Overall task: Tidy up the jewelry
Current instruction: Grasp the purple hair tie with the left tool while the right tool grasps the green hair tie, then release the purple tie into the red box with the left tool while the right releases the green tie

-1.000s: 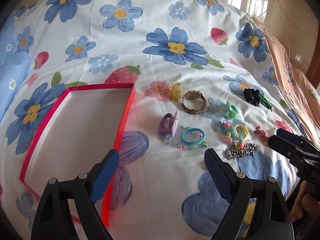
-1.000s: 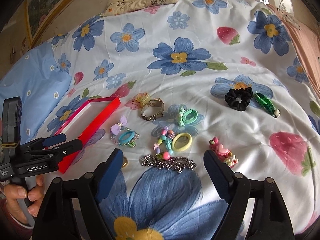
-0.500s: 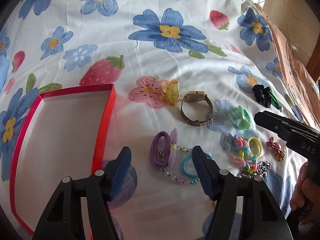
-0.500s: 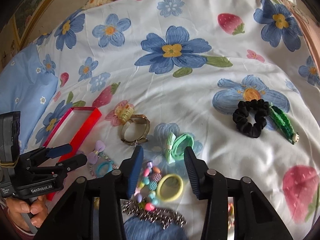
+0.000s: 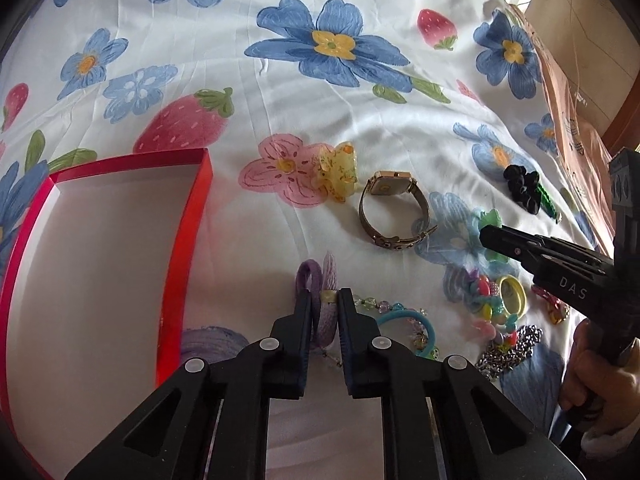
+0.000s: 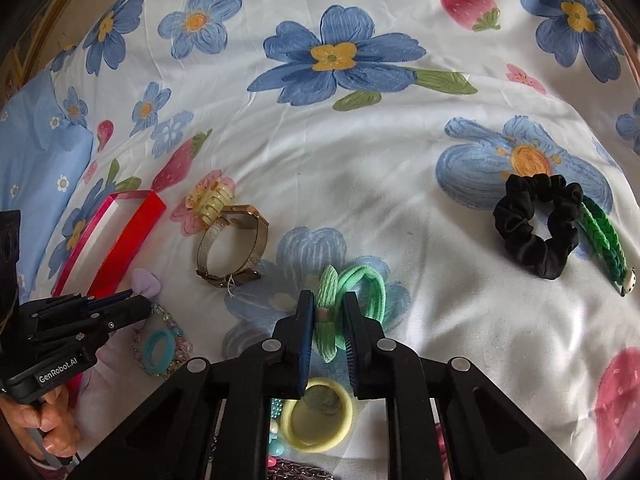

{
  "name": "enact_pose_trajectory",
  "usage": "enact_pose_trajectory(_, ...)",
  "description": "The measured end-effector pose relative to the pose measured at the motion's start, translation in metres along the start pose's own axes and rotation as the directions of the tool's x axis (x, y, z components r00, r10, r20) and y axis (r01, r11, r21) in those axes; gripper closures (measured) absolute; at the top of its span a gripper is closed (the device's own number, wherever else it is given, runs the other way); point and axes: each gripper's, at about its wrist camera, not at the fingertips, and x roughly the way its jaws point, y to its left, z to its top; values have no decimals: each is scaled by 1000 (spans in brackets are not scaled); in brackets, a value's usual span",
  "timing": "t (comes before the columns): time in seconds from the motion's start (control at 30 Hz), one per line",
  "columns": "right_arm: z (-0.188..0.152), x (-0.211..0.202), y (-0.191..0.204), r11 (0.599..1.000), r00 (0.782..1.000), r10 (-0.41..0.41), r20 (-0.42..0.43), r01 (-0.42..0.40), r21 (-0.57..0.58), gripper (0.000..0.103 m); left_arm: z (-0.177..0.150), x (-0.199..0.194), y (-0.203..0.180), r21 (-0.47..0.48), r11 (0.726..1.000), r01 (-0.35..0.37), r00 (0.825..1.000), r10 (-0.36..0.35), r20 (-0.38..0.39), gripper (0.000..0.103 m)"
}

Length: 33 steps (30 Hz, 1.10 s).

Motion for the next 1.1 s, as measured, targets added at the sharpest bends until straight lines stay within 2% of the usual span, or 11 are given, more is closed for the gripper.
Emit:
enact_pose_trajectory(0.27,6,-18,32,995,995,91,30,-90,-34,89,-11,-37,16,-55,998,17,998,-14,55,91)
enact_pose_trajectory(0.6,15,-18,97,975,981,193,26,-189,-116,89,-26,-91,60,-127,991,-32,993,46,111,91)
enact_pose_trajectory(0.8,20,-10,128,960,971,239,7,-235,-150,89,-35,-110,80,-164,984,-66,989,86,118,91)
enact_pose_trajectory(1.1,35,5,181,929,952,305,-17,-301,-214,89,-27,-116,114,-201,973,-108,985,132,108,91)
